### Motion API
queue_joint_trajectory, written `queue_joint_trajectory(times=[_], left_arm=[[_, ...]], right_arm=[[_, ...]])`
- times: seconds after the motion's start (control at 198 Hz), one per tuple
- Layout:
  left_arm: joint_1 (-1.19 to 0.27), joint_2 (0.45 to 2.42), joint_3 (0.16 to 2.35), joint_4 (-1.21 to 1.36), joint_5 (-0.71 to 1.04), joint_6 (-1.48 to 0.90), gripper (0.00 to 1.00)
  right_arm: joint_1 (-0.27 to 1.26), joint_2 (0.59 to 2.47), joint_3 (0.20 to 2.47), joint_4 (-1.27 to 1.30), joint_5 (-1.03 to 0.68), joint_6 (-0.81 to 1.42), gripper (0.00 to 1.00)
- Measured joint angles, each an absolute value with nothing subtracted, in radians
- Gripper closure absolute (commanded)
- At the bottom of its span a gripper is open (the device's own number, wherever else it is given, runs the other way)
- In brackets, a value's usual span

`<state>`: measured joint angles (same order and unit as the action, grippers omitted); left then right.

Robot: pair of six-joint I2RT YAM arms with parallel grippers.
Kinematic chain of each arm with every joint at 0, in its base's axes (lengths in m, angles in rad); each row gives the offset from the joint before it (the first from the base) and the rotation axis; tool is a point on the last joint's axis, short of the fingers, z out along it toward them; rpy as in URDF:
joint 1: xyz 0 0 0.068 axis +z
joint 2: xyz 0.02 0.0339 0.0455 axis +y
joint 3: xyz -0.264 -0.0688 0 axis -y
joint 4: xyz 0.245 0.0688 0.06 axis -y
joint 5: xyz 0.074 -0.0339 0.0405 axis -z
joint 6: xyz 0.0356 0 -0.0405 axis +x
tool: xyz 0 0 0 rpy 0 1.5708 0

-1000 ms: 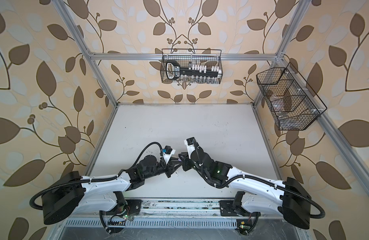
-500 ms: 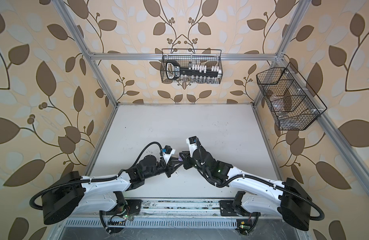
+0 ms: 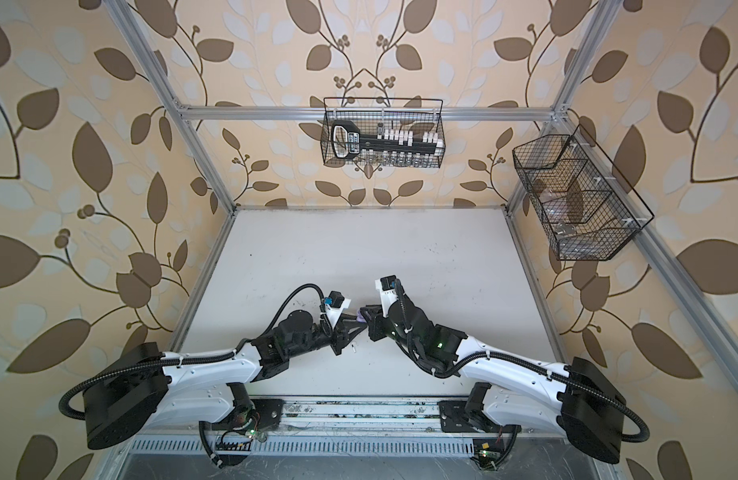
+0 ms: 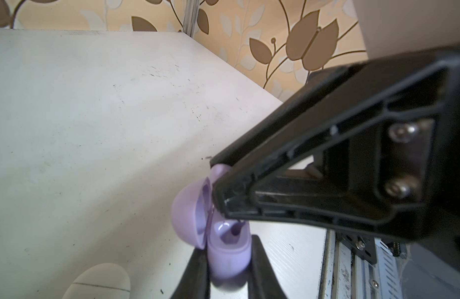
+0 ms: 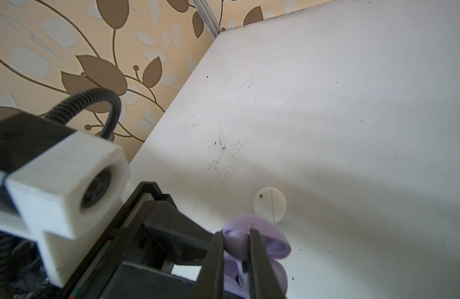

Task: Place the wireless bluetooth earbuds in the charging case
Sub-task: 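Push the earbud into the open case slot with the right gripper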

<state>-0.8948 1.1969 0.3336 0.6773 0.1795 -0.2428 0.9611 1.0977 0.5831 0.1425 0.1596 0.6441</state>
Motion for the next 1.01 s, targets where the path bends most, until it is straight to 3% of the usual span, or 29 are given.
queue_joint_trajectory(times=[1.008], left_arm=[[-0.889, 1.188, 0.333, 0.677, 0.181, -0.242, 0.96]], right_arm=[[0.969, 1.097, 0.543, 0.190, 0.127, 0.676, 0.84]])
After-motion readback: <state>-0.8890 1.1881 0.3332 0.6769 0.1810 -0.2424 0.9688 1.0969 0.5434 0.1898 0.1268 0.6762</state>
